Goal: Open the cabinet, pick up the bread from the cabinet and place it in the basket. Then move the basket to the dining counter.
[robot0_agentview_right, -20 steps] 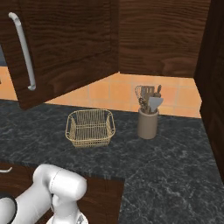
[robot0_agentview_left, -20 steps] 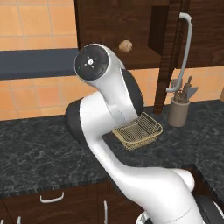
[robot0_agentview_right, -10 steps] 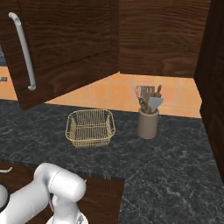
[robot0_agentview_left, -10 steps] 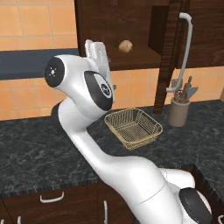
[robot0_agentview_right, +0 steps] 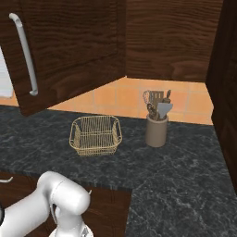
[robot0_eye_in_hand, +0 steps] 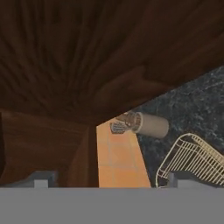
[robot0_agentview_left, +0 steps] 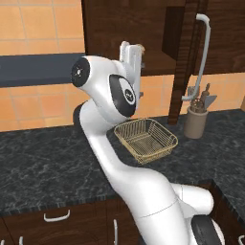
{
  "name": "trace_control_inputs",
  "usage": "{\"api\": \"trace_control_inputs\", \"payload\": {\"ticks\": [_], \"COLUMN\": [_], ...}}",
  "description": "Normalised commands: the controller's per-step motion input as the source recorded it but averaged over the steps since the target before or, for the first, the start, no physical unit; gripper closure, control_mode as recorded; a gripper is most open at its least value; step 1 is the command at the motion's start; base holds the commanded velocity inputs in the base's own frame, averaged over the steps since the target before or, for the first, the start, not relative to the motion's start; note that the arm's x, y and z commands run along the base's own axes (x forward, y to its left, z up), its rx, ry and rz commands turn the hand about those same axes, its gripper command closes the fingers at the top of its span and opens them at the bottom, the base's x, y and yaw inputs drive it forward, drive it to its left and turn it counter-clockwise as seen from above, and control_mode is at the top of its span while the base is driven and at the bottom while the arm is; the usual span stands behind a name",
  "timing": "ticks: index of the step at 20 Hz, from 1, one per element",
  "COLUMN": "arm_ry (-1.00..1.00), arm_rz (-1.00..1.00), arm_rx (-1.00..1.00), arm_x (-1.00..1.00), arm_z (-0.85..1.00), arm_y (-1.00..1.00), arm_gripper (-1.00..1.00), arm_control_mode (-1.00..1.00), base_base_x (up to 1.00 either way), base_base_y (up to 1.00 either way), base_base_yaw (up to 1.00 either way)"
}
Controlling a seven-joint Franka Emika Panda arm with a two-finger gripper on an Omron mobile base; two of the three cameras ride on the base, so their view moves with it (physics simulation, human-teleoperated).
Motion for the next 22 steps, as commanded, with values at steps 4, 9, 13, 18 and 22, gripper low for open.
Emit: {"api": "trace_control_inputs", "payload": {"ticks": [4, 9, 13, 18, 22], "arm_ry": [-0.47, -0.52, -0.43, -0.30, -0.29], "arm_rz": [-0.26, -0.31, -0.32, -0.37, -0.29], "arm_rx": [0.19, 0.16, 0.14, 0.13, 0.16], "arm_x": [0.08, -0.12, 0.03, 0.04, 0.00], "arm_z": [-0.45, -0.42, -0.09, 0.00, 0.00], "arm_y": [-0.25, -0.33, -0.59, -0.93, -1.00], "arm_gripper": [-1.00, -1.00, -1.00, -1.00, -1.00], "arm_control_mode": [-1.00, -1.00, -1.00, -1.00, -1.00], "base_base_x": [0.00, 0.00, 0.00, 0.00, 0.00], "base_base_y": [0.00, 0.00, 0.00, 0.00, 0.00], "base_base_yaw": [0.00, 0.00, 0.00, 0.00, 0.00]}}
